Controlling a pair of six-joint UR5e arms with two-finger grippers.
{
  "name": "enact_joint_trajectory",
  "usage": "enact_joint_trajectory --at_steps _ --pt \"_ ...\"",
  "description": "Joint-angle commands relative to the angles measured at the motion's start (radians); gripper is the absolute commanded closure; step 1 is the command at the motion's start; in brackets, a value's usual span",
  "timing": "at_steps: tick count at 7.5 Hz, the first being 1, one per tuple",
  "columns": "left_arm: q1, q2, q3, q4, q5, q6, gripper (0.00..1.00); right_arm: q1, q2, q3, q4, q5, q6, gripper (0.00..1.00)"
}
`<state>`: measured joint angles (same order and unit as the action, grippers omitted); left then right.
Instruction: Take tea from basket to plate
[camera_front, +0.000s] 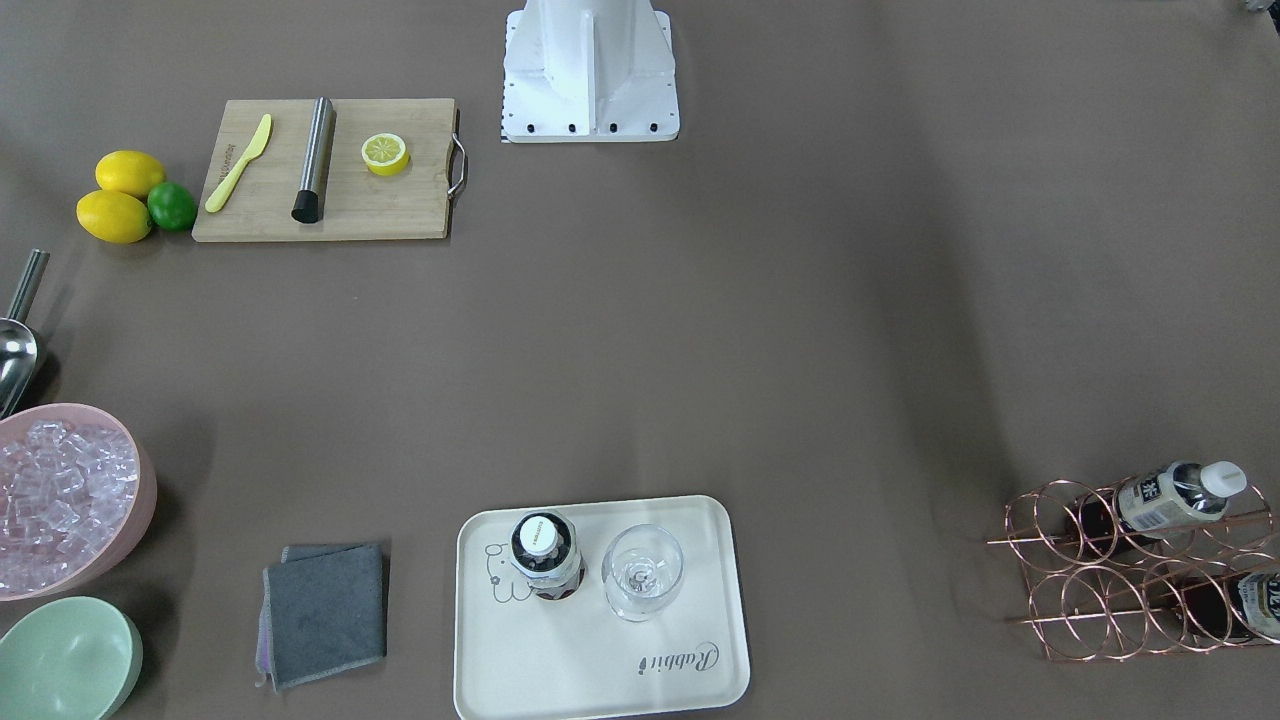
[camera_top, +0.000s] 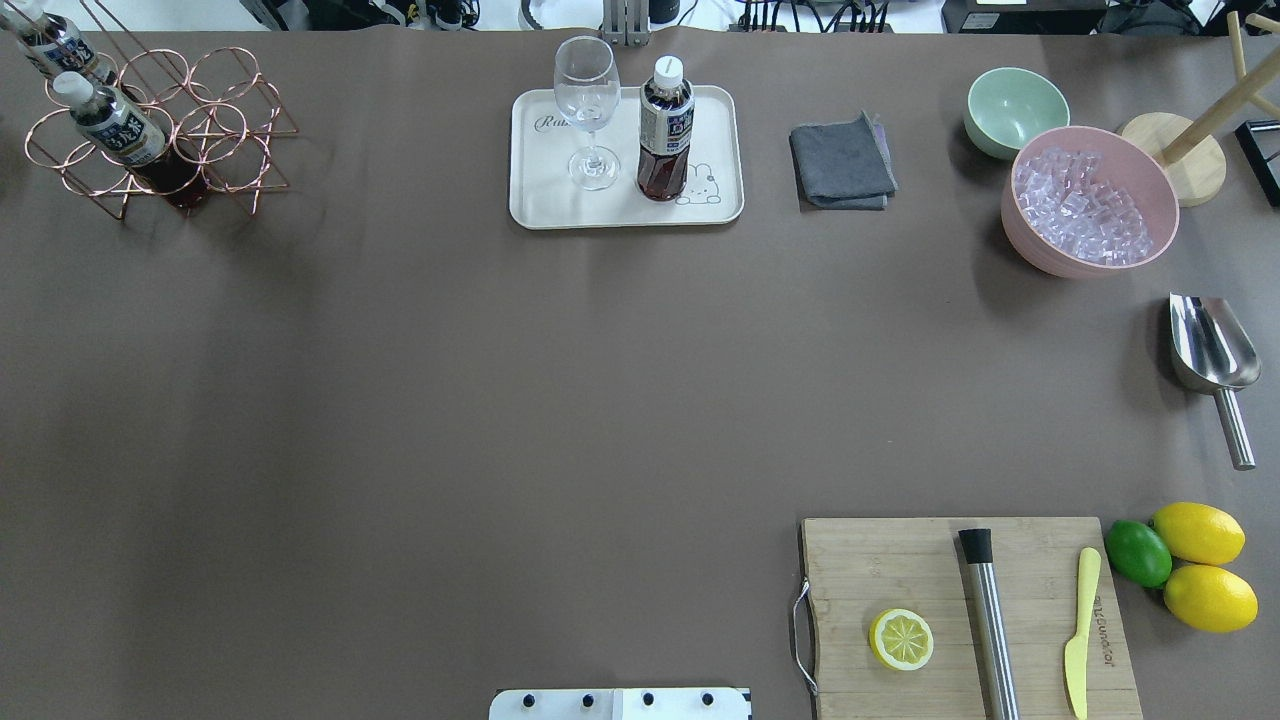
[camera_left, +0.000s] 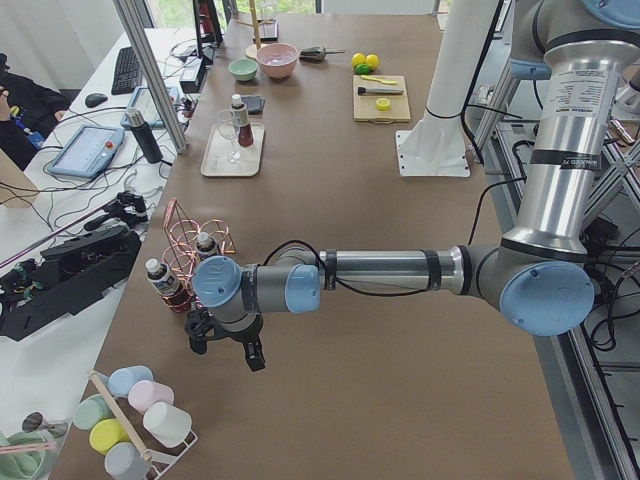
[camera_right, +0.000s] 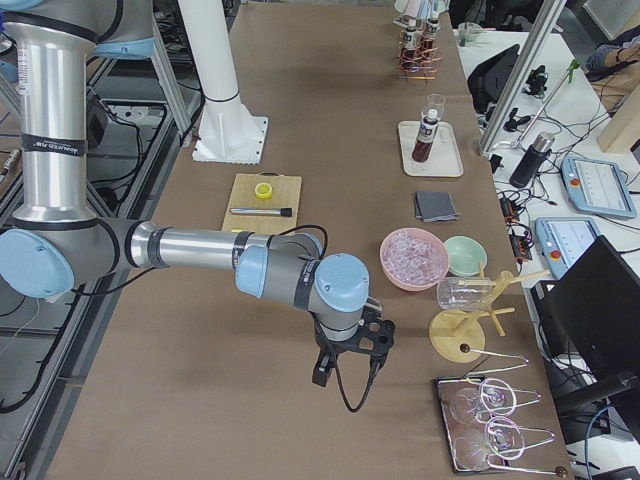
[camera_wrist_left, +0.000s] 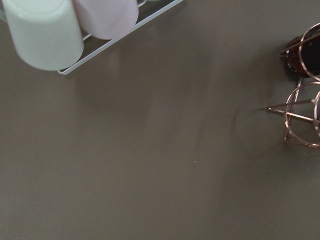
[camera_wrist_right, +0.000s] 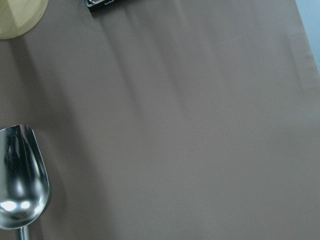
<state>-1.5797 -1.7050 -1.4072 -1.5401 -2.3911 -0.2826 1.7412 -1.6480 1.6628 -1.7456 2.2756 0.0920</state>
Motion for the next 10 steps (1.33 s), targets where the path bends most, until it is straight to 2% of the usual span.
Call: enact_joint_trajectory --at_steps 1,2,3,5,6,7,10 --pt "-0.002 0.016 -0.001 0.003 0.006 0.005 0.02 0.011 -0.015 0.000 0.000 0.033 0.000 0.00" --pt "-0.003 0.018 -0.006 0.000 0.015 0.013 0.02 0.015 -0.016 0.000 0.000 0.035 -0.002 0.00" --pt "-0.008 0.030 -0.057 0.005 0.012 0.019 0.02 0.017 -0.018 -0.003 0.000 0.035 -0.002 0.00" --pt "-0.014 0.160 -0.223 0.003 0.018 0.023 0.02 0.018 -0.018 0.000 0.000 0.036 -0.002 0.00" --pt "-0.013 0.206 -0.249 0.002 0.061 0.089 0.02 0.018 -0.018 -0.001 0.000 0.057 -0.003 0.00" --pt "-0.011 0.212 -0.243 0.003 0.105 0.218 0.02 0.018 -0.018 0.000 0.000 0.058 -0.005 0.00" --pt "-0.019 0.212 -0.219 0.014 0.109 0.244 0.02 0.018 -0.021 -0.003 0.000 0.059 -0.006 0.00"
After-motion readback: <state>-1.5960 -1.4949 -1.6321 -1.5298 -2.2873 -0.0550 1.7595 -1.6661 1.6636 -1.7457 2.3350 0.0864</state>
